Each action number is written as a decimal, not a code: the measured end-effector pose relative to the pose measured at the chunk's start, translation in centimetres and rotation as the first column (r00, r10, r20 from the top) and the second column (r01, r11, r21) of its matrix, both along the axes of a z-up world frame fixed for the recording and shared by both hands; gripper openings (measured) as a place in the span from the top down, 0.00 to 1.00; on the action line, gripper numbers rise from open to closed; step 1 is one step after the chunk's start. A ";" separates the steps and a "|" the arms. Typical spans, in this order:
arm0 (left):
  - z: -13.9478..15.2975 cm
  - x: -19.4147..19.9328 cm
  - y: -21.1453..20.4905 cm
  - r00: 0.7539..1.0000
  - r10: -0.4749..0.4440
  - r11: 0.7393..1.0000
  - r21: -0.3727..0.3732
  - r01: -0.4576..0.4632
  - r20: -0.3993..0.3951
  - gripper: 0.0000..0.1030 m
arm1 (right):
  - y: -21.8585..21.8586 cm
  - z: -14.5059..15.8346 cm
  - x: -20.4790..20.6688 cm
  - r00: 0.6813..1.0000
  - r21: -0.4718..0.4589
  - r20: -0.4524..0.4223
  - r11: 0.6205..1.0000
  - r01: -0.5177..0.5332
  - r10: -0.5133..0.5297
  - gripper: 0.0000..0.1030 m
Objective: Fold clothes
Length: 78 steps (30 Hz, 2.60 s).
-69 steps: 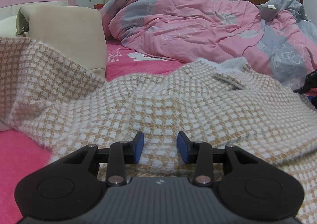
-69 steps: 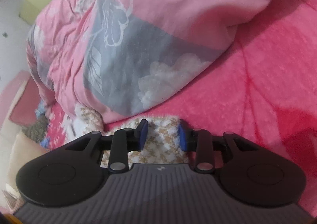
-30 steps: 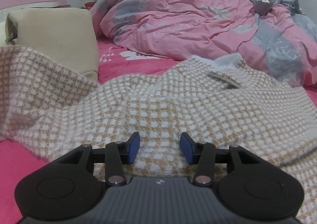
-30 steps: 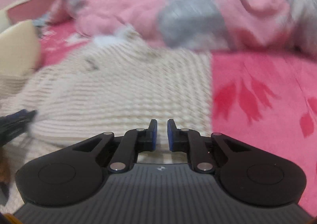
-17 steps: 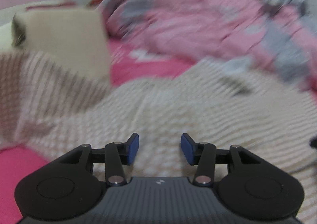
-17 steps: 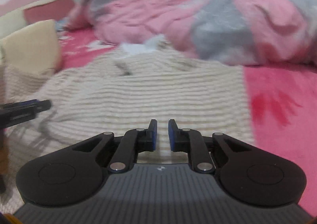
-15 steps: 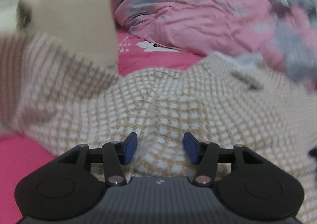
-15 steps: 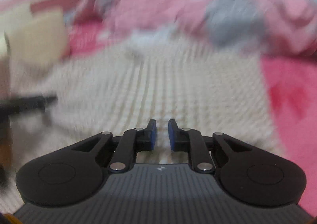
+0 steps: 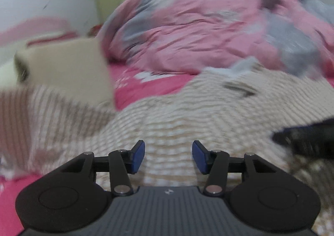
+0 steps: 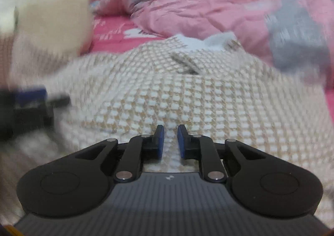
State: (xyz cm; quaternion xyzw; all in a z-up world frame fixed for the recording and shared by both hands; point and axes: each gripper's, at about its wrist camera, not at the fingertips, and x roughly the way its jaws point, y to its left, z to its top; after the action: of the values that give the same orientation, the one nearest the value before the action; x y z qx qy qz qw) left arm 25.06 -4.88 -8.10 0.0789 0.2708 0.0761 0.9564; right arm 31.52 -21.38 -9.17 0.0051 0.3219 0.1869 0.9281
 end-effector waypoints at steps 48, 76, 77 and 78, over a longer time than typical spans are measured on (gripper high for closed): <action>0.6 1.2 7.1 0.988 0.153 0.934 -0.321 -0.155 -0.032 0.47 | -2.6 2.6 -2.1 0.967 -0.007 -0.038 0.968 0.251 -0.251 0.83; 3.0 -16.5 -1.6 0.888 -0.454 0.861 -0.295 0.415 -0.075 0.42 | -13.6 7.1 -29.7 0.965 0.074 0.050 0.964 0.254 -0.258 0.80; 2.1 -17.5 -2.3 0.876 -0.473 0.862 -0.255 0.437 -0.096 0.38 | -13.4 5.7 -29.9 0.965 0.050 0.036 0.965 0.256 -0.258 0.80; 1.1 -18.4 -3.1 0.865 -0.487 0.864 -0.210 0.458 -0.118 0.38 | -13.3 3.8 -29.9 0.965 0.012 0.012 0.965 0.260 -0.260 0.80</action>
State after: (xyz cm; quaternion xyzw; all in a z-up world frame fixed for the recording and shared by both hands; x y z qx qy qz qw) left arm 6.66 -7.97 -7.02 0.0647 0.3280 -0.1921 0.9227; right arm 1.64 -34.67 -5.40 0.0510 0.3110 0.0652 0.9468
